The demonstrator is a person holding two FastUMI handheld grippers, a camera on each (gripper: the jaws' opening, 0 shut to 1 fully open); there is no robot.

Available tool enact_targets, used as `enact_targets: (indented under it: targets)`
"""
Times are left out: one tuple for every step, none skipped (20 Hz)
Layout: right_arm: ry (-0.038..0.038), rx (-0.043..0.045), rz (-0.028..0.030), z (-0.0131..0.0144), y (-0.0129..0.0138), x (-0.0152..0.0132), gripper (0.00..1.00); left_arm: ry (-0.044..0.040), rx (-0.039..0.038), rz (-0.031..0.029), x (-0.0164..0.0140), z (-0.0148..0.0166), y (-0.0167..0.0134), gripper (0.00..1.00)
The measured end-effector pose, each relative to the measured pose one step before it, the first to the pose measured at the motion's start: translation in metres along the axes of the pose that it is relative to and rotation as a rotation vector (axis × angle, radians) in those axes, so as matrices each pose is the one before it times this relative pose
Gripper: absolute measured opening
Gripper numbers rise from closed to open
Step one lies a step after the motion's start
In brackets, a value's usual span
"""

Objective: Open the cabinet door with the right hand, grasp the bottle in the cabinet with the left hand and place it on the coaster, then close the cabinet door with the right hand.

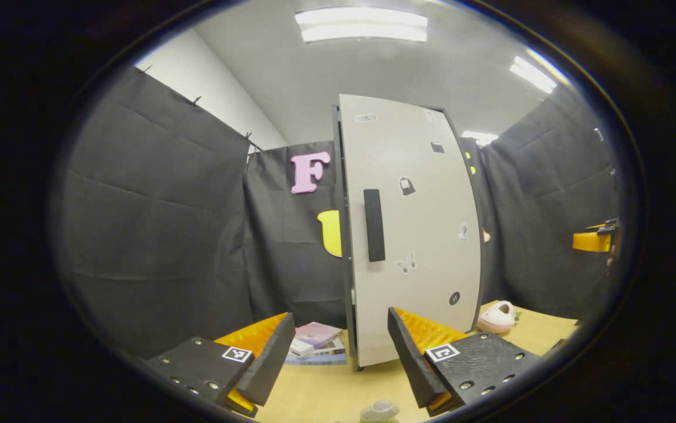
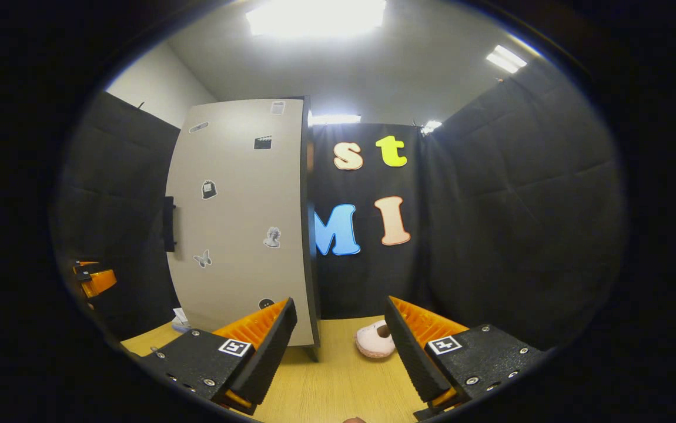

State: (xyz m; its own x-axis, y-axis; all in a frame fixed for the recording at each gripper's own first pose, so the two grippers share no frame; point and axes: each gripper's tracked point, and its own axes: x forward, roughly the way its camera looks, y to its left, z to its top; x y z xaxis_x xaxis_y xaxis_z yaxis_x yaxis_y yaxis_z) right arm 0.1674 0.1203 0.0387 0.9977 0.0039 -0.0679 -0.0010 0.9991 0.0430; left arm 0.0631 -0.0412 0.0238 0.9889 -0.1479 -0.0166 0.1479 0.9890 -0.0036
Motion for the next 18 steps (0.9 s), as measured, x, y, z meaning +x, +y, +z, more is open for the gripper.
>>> enact_targets:
  targets:
    - [0.00024,0.00491,0.00064,-0.00089,-0.00044,0.00023,0.93,0.00245,-0.00313,0.00199,-0.00099,-0.00034,-0.00009,0.91]
    - [-0.00168,0.00384,0.00095,0.00105,0.00059,-0.00126,0.93,0.00024,-0.00190,0.00037,-0.00113,0.00041,0.00021,0.91]
    - [-0.00100,0.00234,0.00107,0.00060,0.00078,-0.00060,0.93,-0.00036,0.00148,0.00082,-0.00119,0.00037,-0.00048,0.91]
    - [-0.00255,0.00063,0.00237,0.00044,0.00114,-0.00018,0.93,-0.00042,0.00329,0.00155,-0.00228,0.00001,0.00154,0.91]
    - [-0.00305,-0.00174,0.00082,0.00043,0.00127,0.00021,0.93,0.00063,0.00299,0.00157,-0.00030,0.00003,0.00153,0.91]
    - [-0.00159,-0.00177,0.00208,0.00092,0.00144,-0.00083,0.93,0.00174,0.00188,0.00248,-0.00079,-0.00078,0.00126,0.91]
    - [-0.00081,0.00037,0.00367,-0.00032,0.00274,0.00054,0.93,-0.00031,-0.00034,0.00309,-0.00093,0.00074,0.00238,0.91]
    - [-0.00144,0.00066,0.00498,0.00039,0.00245,0.00044,0.93,-0.00061,-0.00162,0.00265,-0.00011,-0.00031,0.00215,0.91]
    - [-0.00081,-0.00146,0.00153,-0.00077,0.00134,0.00015,0.93,-0.00077,-0.00076,0.00232,-0.00023,0.00050,0.00192,0.91]
    - [0.00034,-0.00287,0.00051,0.00011,0.00111,0.00032,0.93,-0.00039,0.00215,0.00240,-0.00075,-0.00005,0.00197,0.91]
    - [-0.00019,-0.00207,0.00097,0.00009,0.00116,0.00034,0.93,0.00045,0.00259,0.00303,0.00034,0.00067,0.00289,0.91]
    - [-0.00035,-0.00138,0.00123,0.00064,0.00137,-0.00017,0.93,0.00113,0.00049,0.00129,-0.00033,-0.00120,0.00102,0.91]
    - [-0.00112,-0.00250,-0.00051,-0.00036,0.00142,0.00007,0.93,0.00221,-0.00087,0.00074,0.00034,-0.00033,0.00069,0.91]
    - [-0.00182,-0.00440,0.00081,0.00117,0.00111,0.00079,0.93,-0.00033,-0.00152,-0.00015,-0.00023,-0.00070,0.00115,0.91]
    - [-0.00179,-0.00577,0.00005,0.00014,0.00105,-0.00064,0.93,-0.00082,0.00094,-0.00055,0.00063,0.00045,0.00117,0.91]
    - [-0.00161,-0.00638,-0.00009,0.00166,0.00020,-0.00005,0.93,-0.00017,0.00325,0.00055,0.00006,0.00143,0.00080,0.91]
    - [-0.00197,-0.00554,0.00053,0.00032,0.00110,0.00114,0.93,-0.00280,0.00121,-0.00147,0.00130,0.00116,0.00077,0.91]
    - [-0.00273,-0.00361,0.00004,0.00101,0.00083,-0.00033,0.93,-0.00077,-0.00099,-0.00167,0.00054,0.00029,0.00045,0.89]
